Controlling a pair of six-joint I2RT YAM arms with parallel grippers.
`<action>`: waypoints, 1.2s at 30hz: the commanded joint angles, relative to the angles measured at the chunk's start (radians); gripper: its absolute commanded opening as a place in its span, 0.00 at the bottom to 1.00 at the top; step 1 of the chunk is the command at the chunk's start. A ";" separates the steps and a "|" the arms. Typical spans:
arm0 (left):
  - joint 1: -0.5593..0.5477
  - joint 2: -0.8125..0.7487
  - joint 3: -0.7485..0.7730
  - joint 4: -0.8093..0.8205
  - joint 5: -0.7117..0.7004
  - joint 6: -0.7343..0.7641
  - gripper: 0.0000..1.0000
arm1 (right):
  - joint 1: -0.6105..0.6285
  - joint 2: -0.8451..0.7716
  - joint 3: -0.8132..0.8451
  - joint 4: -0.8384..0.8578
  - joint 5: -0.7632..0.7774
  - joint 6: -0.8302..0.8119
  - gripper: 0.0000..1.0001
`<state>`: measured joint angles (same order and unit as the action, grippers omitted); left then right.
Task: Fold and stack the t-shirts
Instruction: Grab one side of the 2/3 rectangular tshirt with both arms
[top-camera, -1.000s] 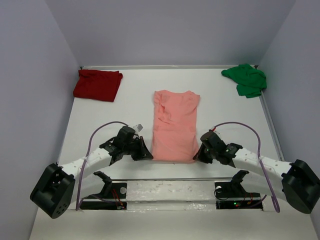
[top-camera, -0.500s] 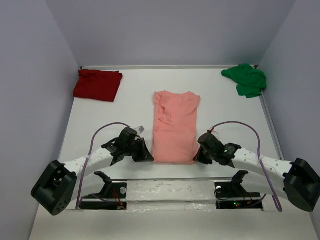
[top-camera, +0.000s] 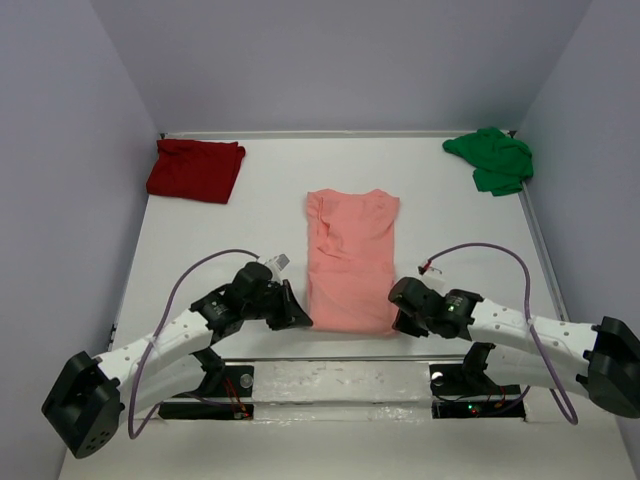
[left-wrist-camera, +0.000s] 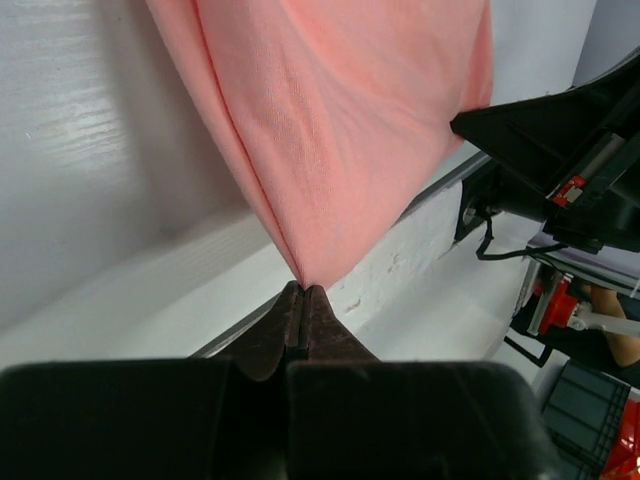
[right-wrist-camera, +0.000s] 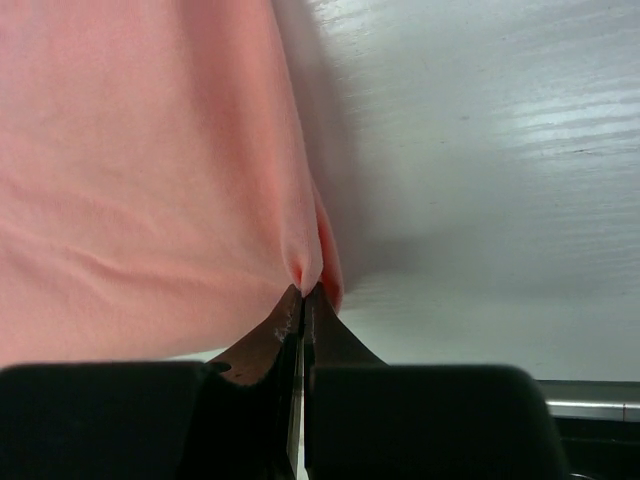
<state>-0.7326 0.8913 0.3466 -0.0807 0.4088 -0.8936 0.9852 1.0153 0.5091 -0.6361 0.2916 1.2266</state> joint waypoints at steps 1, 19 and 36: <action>-0.007 -0.066 -0.009 -0.059 -0.014 -0.034 0.00 | 0.021 -0.024 0.039 -0.094 0.093 0.083 0.00; -0.010 0.001 0.023 -0.039 -0.010 -0.004 0.00 | 0.049 -0.017 0.083 -0.146 0.144 0.100 0.00; -0.008 0.087 0.293 -0.185 -0.097 0.102 0.00 | 0.058 0.086 0.348 -0.344 0.337 0.018 0.00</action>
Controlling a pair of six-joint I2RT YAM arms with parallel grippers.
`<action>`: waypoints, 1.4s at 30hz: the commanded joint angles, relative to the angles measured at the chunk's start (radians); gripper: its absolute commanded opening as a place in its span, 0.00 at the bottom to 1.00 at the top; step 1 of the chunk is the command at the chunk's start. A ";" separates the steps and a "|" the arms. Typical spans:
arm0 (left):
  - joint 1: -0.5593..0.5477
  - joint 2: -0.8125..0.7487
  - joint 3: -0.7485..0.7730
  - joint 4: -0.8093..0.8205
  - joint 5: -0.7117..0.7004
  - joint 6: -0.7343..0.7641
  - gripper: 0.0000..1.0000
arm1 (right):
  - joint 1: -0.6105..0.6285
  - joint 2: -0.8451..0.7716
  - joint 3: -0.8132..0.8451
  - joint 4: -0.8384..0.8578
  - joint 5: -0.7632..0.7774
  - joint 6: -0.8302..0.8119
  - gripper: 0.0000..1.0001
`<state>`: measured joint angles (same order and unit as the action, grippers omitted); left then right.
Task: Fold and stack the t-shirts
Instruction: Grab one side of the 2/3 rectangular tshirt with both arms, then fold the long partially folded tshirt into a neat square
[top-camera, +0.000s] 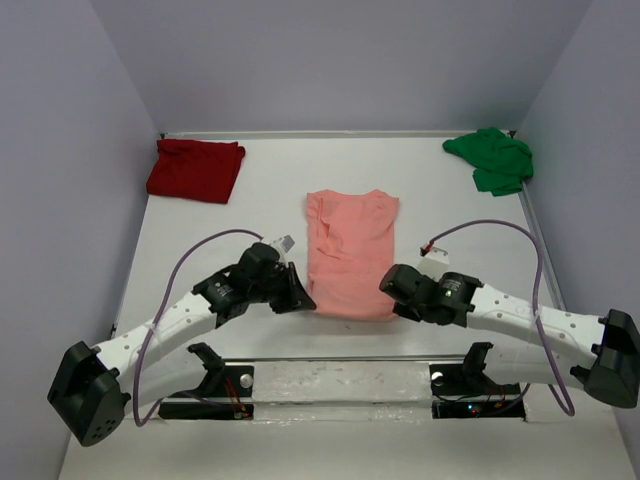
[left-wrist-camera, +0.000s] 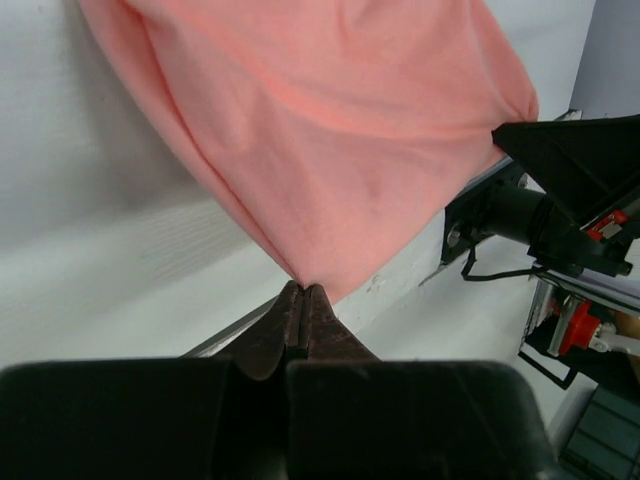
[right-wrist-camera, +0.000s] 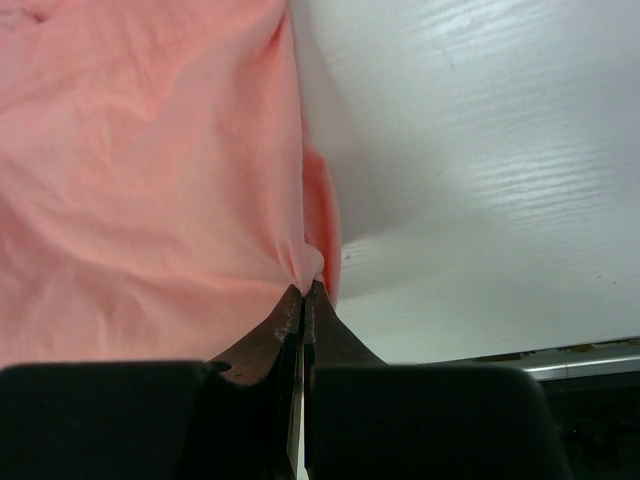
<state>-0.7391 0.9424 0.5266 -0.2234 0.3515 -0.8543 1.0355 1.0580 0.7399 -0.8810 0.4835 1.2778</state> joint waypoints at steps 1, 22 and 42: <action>-0.002 0.071 0.162 -0.059 -0.057 0.089 0.00 | 0.008 0.056 0.137 -0.110 0.174 -0.047 0.00; 0.268 0.708 0.812 -0.165 0.033 0.365 0.00 | -0.534 0.531 0.571 0.263 -0.173 -0.891 0.00; 0.363 1.095 1.271 -0.268 0.072 0.422 0.00 | -0.687 0.987 1.150 0.206 -0.355 -1.120 0.00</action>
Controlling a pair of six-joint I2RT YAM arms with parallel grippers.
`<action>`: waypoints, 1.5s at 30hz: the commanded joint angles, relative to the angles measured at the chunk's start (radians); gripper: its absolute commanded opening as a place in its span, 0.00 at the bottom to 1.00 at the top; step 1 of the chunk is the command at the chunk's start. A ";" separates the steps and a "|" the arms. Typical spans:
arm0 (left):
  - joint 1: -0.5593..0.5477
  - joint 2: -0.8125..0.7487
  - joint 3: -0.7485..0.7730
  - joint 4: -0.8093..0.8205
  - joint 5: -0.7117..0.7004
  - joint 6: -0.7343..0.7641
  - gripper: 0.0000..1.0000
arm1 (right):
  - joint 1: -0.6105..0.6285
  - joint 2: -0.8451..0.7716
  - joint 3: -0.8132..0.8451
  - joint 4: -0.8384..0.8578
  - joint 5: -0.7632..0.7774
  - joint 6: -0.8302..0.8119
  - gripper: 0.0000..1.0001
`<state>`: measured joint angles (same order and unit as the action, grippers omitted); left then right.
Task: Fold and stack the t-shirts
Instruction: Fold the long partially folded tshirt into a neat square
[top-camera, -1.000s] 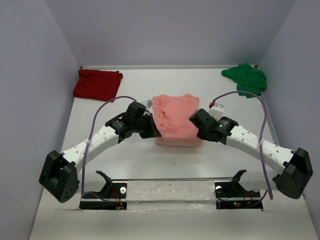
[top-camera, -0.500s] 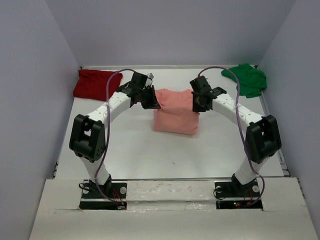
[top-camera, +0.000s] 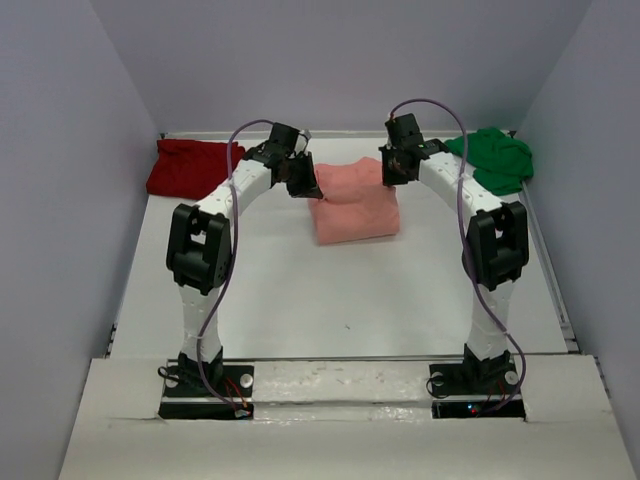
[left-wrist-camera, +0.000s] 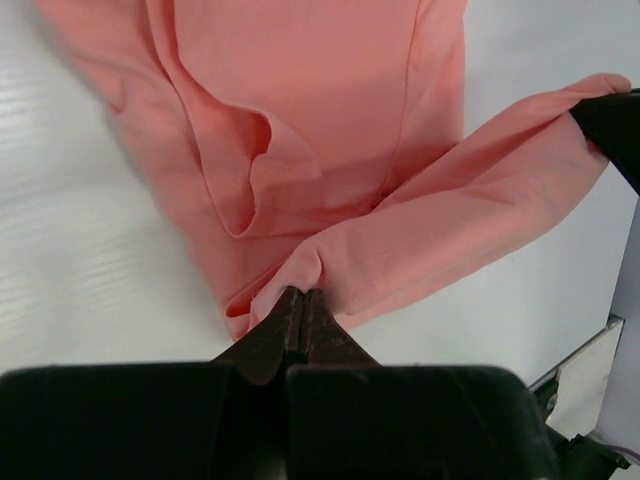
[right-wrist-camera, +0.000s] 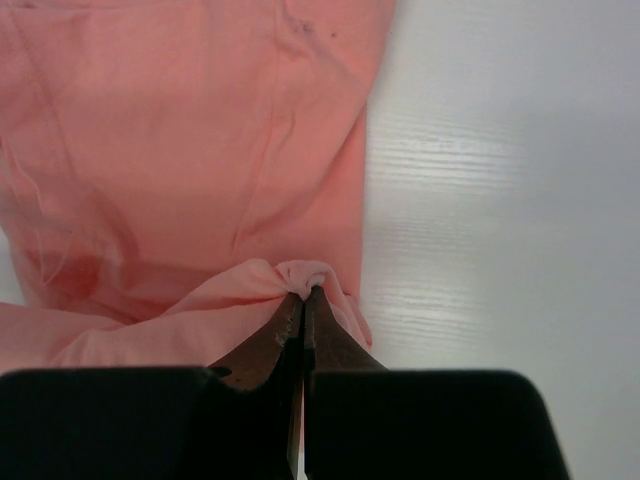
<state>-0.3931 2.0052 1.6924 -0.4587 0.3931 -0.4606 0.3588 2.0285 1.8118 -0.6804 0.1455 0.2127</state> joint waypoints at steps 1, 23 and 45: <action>0.017 0.030 0.110 -0.028 0.026 0.028 0.00 | -0.011 0.016 0.083 0.002 -0.018 -0.056 0.00; -0.075 -0.402 -0.252 0.034 -0.079 -0.046 0.00 | 0.104 -0.338 -0.216 -0.013 0.120 0.033 0.00; -0.342 -0.833 -0.749 0.084 -0.194 -0.286 0.00 | 0.379 -0.659 -0.598 -0.166 0.266 0.323 0.00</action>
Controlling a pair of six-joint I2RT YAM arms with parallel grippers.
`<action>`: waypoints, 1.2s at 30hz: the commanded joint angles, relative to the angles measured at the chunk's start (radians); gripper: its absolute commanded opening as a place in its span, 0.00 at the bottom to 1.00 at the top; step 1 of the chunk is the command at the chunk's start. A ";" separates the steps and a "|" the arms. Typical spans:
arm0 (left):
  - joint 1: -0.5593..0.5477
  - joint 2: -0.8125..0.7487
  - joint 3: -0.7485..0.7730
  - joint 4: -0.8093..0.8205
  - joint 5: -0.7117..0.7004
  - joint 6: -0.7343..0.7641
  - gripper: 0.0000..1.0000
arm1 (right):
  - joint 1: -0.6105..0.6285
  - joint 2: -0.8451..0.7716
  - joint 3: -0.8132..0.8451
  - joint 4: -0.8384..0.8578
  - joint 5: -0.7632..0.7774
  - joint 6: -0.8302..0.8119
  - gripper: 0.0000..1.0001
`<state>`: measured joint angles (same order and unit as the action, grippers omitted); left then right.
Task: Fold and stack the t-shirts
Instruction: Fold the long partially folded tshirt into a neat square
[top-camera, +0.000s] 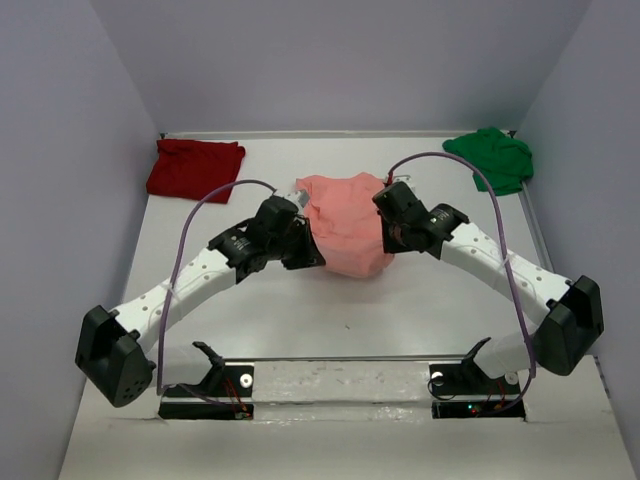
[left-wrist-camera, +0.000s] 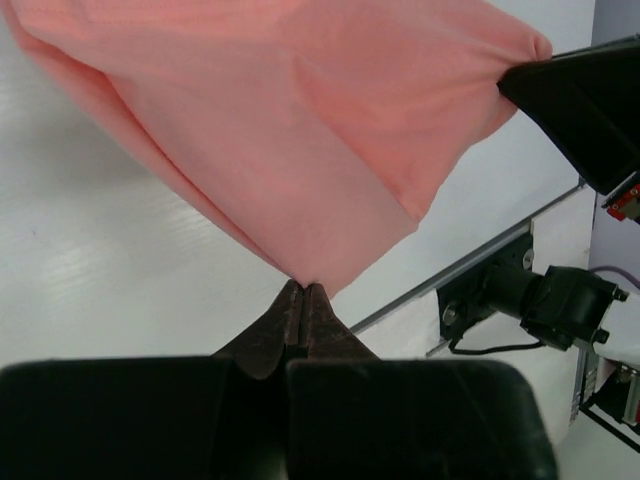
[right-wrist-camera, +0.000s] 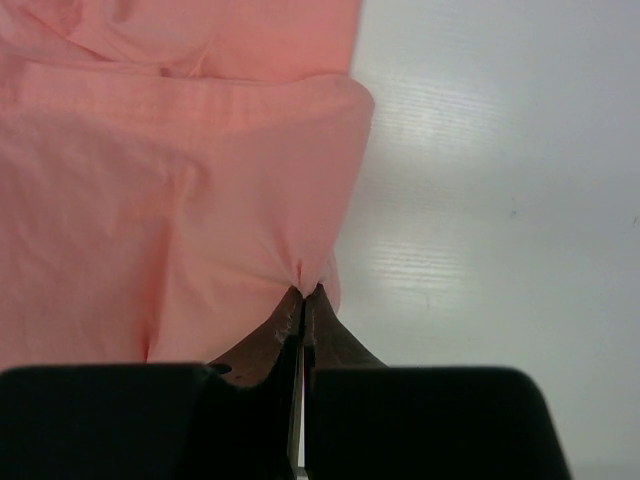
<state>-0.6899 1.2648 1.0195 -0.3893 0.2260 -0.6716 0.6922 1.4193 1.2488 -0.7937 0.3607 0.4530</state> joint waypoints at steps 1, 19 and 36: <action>-0.066 -0.110 -0.094 0.017 -0.030 -0.089 0.00 | 0.056 -0.057 -0.041 -0.080 0.061 0.113 0.00; -0.260 -0.329 -0.148 -0.135 -0.213 -0.278 0.00 | 0.366 -0.010 0.107 -0.365 0.288 0.396 0.00; 0.231 0.333 0.345 -0.092 -0.093 0.164 0.00 | -0.144 0.495 0.564 -0.013 -0.032 -0.229 0.00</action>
<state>-0.5232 1.4929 1.2343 -0.4885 0.0738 -0.6415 0.6083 1.8519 1.7206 -0.8875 0.4328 0.3550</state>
